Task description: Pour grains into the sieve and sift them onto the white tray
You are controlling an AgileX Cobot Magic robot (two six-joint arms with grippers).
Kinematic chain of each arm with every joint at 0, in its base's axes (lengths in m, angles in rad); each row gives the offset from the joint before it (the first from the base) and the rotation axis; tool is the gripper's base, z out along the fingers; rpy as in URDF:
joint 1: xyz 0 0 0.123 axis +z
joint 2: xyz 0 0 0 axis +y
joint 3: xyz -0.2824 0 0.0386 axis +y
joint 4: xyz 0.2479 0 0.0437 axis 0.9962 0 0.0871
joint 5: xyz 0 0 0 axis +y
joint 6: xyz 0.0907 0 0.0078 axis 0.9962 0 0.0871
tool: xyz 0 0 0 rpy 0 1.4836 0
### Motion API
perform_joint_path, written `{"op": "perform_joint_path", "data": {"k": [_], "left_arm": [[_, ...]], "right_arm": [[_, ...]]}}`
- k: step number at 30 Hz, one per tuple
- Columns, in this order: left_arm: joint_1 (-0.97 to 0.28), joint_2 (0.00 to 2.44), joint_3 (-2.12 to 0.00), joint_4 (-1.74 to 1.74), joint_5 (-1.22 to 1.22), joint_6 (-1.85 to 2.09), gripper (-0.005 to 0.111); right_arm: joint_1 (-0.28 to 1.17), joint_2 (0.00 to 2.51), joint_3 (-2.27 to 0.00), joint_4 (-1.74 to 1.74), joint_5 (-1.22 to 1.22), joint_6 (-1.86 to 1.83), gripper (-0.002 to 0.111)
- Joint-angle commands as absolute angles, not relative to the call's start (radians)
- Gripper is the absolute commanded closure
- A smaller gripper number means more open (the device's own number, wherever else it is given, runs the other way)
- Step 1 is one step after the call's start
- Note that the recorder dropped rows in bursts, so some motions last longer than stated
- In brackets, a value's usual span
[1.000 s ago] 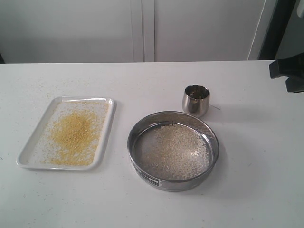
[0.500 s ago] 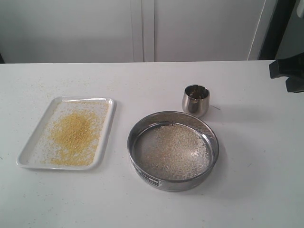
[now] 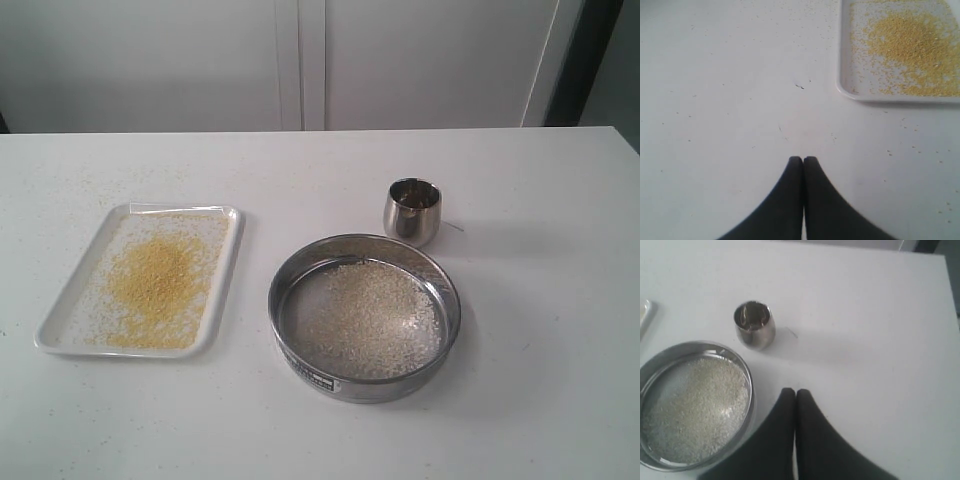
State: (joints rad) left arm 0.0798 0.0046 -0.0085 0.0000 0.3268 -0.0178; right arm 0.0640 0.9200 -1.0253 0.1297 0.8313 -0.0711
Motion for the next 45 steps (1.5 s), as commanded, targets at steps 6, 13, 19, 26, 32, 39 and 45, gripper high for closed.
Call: {"op": "perform_joint_path", "data": {"k": [6, 13, 19, 26, 32, 39, 45], "left_arm": [[0.080, 0.000, 0.000, 0.000, 0.330, -0.018, 0.107], [0.080, 0.000, 0.000, 0.000, 0.330, -0.018, 0.107], [0.080, 0.000, 0.000, 0.000, 0.330, -0.018, 0.107], [0.080, 0.000, 0.000, 0.000, 0.330, -0.018, 0.107], [0.080, 0.000, 0.000, 0.000, 0.330, -0.018, 0.107], [0.080, 0.000, 0.000, 0.000, 0.330, -0.018, 0.107], [0.080, 0.000, 0.000, 0.000, 0.330, -0.018, 0.107]], "right_arm": [[0.059, 0.619, -1.022, 0.127, 0.820, -0.072, 0.108], [0.059, 0.502, -1.022, 0.127, 0.822, -0.072, 0.108], [0.059, 0.447, -1.022, 0.127, 0.829, -0.072, 0.108], [0.059, 0.384, -1.007, 0.127, 0.826, -0.072, 0.108], [0.059, 0.288, -0.909, 0.127, 0.825, -0.072, 0.108], [0.059, 0.171, -0.744, 0.127, 0.823, -0.072, 0.108], [0.059, 0.089, -0.619, 0.127, 0.823, -0.072, 0.108]]}}
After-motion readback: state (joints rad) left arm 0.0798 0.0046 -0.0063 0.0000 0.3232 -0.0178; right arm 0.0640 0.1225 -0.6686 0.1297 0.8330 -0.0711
